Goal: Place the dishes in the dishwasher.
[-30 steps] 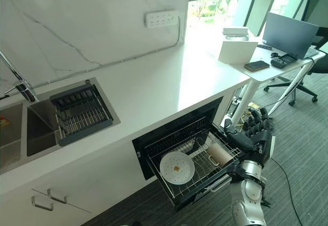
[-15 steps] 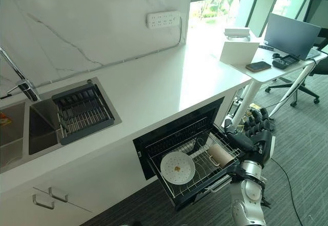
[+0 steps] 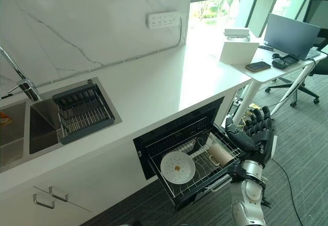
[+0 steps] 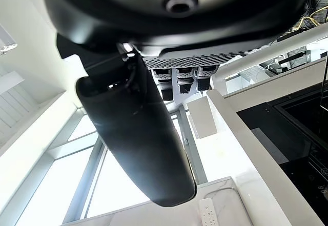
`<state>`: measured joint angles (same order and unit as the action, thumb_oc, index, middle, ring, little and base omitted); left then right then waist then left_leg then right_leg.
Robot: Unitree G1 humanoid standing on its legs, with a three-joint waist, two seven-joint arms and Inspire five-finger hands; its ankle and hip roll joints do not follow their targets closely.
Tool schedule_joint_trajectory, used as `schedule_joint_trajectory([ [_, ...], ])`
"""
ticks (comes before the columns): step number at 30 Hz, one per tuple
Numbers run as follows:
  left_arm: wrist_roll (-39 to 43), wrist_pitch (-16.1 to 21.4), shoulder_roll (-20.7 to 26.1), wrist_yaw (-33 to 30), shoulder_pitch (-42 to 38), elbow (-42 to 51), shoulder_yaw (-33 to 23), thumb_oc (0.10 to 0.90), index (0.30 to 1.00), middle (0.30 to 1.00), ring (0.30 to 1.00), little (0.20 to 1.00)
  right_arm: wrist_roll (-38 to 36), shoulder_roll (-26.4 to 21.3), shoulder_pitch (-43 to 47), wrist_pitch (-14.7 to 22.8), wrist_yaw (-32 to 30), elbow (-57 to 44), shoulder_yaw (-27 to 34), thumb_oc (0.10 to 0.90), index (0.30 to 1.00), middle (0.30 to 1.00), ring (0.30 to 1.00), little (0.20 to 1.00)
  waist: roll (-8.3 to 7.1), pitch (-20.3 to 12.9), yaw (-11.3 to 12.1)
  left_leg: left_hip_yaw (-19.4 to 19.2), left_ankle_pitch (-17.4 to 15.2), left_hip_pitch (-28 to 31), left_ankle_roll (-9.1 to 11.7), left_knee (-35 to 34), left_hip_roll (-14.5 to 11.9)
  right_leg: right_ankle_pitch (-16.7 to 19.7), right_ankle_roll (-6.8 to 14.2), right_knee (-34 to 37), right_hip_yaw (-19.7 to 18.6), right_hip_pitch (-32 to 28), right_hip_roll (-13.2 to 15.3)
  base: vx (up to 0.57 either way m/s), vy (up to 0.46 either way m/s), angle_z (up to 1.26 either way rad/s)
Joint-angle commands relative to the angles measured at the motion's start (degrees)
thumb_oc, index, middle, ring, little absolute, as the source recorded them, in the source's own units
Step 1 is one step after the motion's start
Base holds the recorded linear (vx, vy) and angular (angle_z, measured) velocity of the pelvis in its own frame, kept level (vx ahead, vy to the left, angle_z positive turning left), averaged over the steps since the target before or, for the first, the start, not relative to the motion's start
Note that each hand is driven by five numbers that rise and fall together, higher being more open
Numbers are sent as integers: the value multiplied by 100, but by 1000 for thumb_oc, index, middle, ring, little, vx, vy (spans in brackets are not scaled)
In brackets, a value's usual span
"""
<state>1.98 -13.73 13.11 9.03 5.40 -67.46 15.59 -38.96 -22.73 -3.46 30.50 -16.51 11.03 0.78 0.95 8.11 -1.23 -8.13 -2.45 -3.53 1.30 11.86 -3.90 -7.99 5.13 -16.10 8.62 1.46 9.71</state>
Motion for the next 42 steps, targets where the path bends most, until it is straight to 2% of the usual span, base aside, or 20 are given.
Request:
schedule_joint_trajectory([
  [1, 83, 1, -248, -60, -188, 20, 85, 800, 900, 900, 900, 900, 49, -91, 561, 662, 311, -845, 371, 800, 900, 900, 900, 900, -75, 14, 101, 146, -1403, 270, 74, 533, -135, -452, 260, -109, 200, 10, 197, 0, 0, 0],
  [6, 71, -3, -244, -49, -191, 36, 71, 800, 900, 900, 900, 900, 276, -186, 582, 645, 540, -1044, 347, 800, 900, 900, 900, 900, -77, 19, 102, 155, -1401, 265, 77, 533, -137, -450, 261, -109, 200, 12, 201, 0, 0, 0],
  [8, 53, 5, -248, -50, -189, 39, 57, 800, 900, 900, 900, 900, 106, -233, 601, 589, 700, -1162, 357, 800, 900, 900, 900, 900, -82, 18, 108, 158, -1402, 267, 79, 533, -135, -448, 263, -109, 206, 8, 203, 0, 0, 0],
  [10, 98, -42, -252, -56, -189, 47, 57, 800, 900, 900, 900, 900, -487, -201, 612, 443, 1150, -1331, 341, 800, 900, 900, 900, 900, -81, 19, 111, 167, -1399, 255, 82, 533, -126, -448, 266, -109, 206, 16, 208, 0, 0, 0],
  [11, 120, -67, -252, -62, -195, 43, 51, 800, 900, 900, 900, 900, -490, -188, 604, 401, 1303, -1393, 323, 800, 900, 900, 900, 900, -81, 21, 109, 167, -1398, 252, 81, 533, -125, -447, 267, -109, 210, 18, 213, 0, 0, 0],
  [13, 116, -110, -253, -70, -215, 57, 29, 800, 900, 900, 900, 900, -269, -165, 595, 382, 1528, -1591, 189, 800, 900, 900, 900, 900, -71, 36, 103, 170, -1393, 244, 73, 533, -123, -447, 262, -109, 204, 21, 217, -36, 16, 1],
  [18, 117, -94, -300, -110, -214, 152, 49, 800, 900, 900, 900, 900, 79, -184, 681, 303, 1526, -2044, -107, 800, 900, 900, 900, 900, -50, 45, 154, 219, -1383, 240, 63, 533, -91, -466, 243, -109, 193, -16, 204, -11, 8, 1],
  [22, 272, -91, -319, -152, -195, 129, 4, 800, 900, 900, 900, 900, 217, -288, 760, 379, 2017, -2237, -284, 800, 900, 900, 900, 900, -47, 53, 228, 281, -1375, 206, 61, 533, -45, -483, 234, -109, 214, -26, 185, -27, 6, 9],
  [24, 237, -86, -316, -151, -172, 131, -30, 800, 900, 900, 900, 900, 490, -376, 801, 269, 1965, -2291, -355, 800, 900, 900, 900, 900, -54, 54, 288, 310, -1367, 189, 62, 533, -34, -490, 231, -109, 259, -44, 198, -24, -10, 23],
  [29, 210, 3, -331, -193, -112, 119, -43, 800, 900, 900, 900, 900, 587, -480, 895, 127, 1928, -2260, -482, 800, 900, 900, 900, 900, -66, 55, 400, 360, -1341, 165, 64, 533, -11, -511, 210, -109, 351, -107, 202, -13, -10, 20],
  [42, 386, -41, -346, -177, 55, 180, -205, 800, 900, 900, 900, 900, 690, -582, 982, 81, 1677, -2253, -576, 800, 900, 900, 900, 900, -41, 55, 680, 557, -1232, 37, 120, 533, 80, -603, 123, -109, 591, -248, 130, 9, 1, 34],
])
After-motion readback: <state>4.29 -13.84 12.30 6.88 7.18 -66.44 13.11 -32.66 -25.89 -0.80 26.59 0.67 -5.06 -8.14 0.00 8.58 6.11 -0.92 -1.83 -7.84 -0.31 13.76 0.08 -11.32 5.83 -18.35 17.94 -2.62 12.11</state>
